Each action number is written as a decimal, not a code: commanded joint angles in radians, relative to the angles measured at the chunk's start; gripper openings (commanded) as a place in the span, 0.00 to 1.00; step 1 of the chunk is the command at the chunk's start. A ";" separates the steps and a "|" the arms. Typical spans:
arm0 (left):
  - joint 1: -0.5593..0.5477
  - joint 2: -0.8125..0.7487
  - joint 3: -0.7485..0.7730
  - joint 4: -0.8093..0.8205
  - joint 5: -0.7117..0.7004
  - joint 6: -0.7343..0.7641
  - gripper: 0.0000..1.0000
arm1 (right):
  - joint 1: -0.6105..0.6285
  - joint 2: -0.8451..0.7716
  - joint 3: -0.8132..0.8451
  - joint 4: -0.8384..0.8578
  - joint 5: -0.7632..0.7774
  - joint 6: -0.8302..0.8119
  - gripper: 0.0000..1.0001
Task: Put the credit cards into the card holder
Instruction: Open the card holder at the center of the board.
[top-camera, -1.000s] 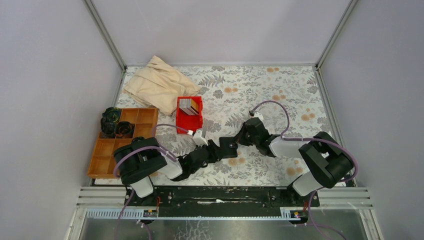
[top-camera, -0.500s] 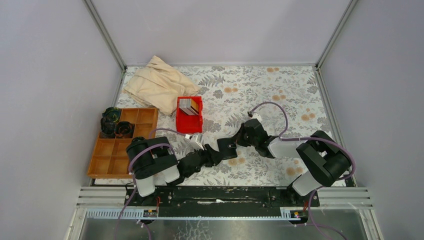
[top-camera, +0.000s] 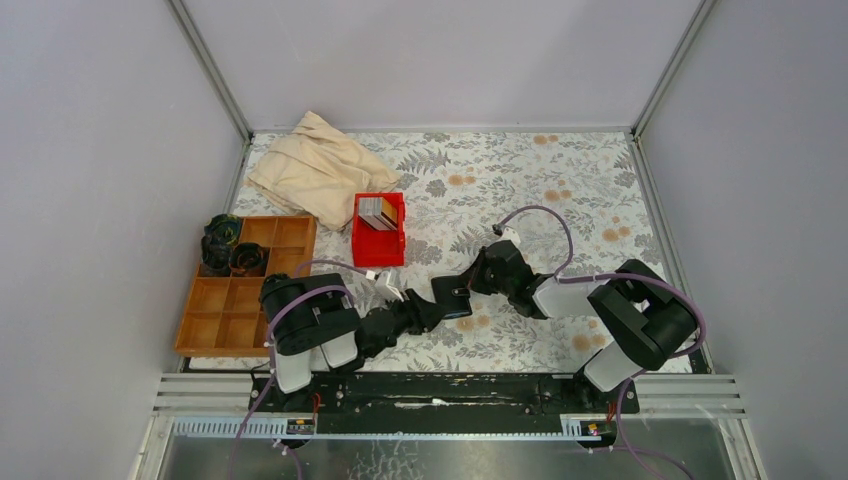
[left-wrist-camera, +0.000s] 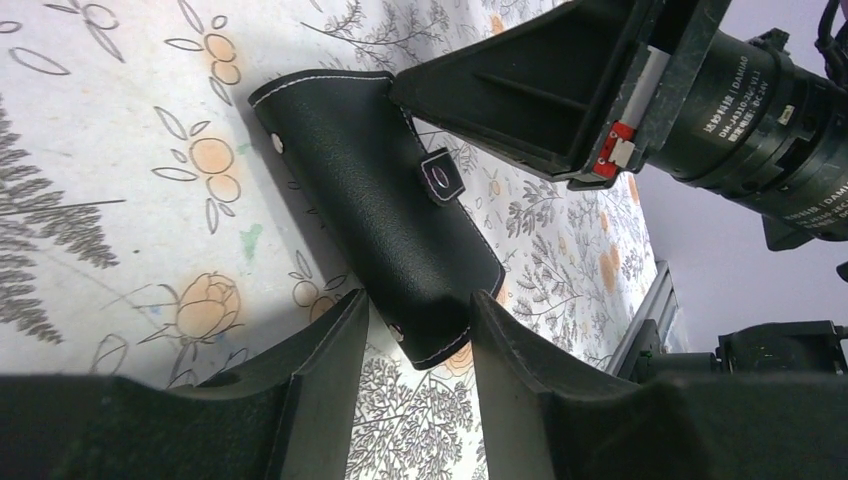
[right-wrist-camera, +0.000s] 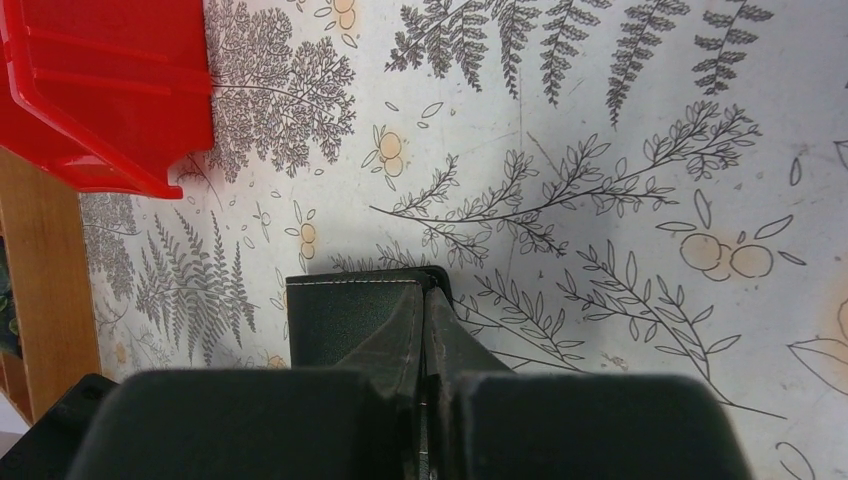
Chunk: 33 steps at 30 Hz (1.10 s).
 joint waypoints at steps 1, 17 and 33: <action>-0.006 0.007 -0.020 0.114 -0.084 -0.002 0.48 | 0.044 0.029 -0.040 -0.124 -0.025 0.003 0.00; -0.006 0.006 -0.021 0.129 -0.084 0.026 0.05 | 0.061 0.007 -0.022 -0.186 0.018 -0.010 0.17; -0.020 -0.085 0.005 -0.091 -0.114 -0.008 0.02 | 0.144 -0.121 0.156 -0.506 0.274 -0.124 0.41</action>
